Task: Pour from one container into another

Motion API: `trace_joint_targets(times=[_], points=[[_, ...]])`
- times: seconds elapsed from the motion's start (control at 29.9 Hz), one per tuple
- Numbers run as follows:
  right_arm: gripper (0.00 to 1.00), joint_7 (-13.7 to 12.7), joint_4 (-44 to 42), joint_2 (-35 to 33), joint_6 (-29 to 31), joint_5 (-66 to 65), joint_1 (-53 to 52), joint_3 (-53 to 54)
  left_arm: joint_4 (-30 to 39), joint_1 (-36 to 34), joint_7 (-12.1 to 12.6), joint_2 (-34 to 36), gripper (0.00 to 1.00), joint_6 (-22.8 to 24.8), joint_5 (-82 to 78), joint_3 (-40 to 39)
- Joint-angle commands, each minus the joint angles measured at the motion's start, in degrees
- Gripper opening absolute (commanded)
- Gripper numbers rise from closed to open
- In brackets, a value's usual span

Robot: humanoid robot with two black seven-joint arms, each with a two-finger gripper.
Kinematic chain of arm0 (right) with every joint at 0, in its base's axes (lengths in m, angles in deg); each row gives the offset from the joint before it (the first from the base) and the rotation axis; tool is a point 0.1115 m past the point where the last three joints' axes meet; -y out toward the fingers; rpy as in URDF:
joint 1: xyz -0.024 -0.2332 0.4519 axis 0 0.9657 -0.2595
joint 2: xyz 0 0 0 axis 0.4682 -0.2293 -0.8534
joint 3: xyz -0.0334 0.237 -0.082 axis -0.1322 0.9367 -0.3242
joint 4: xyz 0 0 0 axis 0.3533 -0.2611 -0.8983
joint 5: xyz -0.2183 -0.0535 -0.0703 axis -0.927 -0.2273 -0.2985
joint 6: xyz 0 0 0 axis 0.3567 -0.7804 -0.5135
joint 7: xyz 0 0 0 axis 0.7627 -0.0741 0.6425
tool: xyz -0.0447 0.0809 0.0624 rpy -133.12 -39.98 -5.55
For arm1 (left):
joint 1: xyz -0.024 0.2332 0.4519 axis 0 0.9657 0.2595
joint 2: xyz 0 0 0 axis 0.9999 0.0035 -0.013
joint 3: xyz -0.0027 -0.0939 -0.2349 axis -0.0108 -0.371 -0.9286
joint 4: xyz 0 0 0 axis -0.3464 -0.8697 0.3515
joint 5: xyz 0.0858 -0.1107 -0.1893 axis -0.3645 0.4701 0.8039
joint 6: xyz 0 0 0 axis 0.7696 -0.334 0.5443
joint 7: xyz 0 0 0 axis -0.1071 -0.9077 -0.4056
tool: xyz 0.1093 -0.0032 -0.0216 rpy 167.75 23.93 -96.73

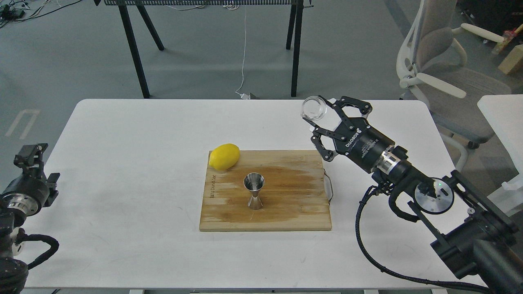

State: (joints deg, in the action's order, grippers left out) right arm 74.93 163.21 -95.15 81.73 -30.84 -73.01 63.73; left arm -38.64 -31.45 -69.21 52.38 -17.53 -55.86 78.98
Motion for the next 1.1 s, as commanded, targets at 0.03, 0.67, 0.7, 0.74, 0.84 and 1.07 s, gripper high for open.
trace_joint_targets(times=[0.03, 0.67, 0.7, 0.74, 0.84, 1.07], points=[[0.41, 0.9, -3.9, 0.0, 1.2, 6.5, 5.4, 5.2, 0.0, 0.2, 0.0, -0.2, 1.00, 0.0, 0.0, 0.0], [0.40, 2.4, -18.7, 1.8, -1.1, 17.6, 7.8, 5.8, 0.0, 0.0, 0.0, -0.9, 1.00, 0.0, 0.0, 0.0], [0.40, 2.4, -18.7, 1.8, -1.7, 17.6, 7.8, 5.6, 0.0, 0.0, 0.0, -0.9, 1.00, 0.0, 0.0, 0.0], [0.40, 2.4, -18.7, 1.9, -2.3, 17.6, 7.8, 5.5, 0.0, 0.0, 0.0, -1.1, 1.00, 0.0, 0.0, 0.0], [0.40, 2.4, -18.8, 2.9, -4.0, 17.6, 7.6, 5.4, 0.0, 0.0, 0.0, -1.3, 1.00, 0.0, 0.0, 0.0], [0.41, 2.6, -19.6, 5.0, -6.1, 17.6, 7.3, 5.3, 0.0, 0.0, 0.0, -1.3, 1.00, 0.0, 0.0, 0.0]])
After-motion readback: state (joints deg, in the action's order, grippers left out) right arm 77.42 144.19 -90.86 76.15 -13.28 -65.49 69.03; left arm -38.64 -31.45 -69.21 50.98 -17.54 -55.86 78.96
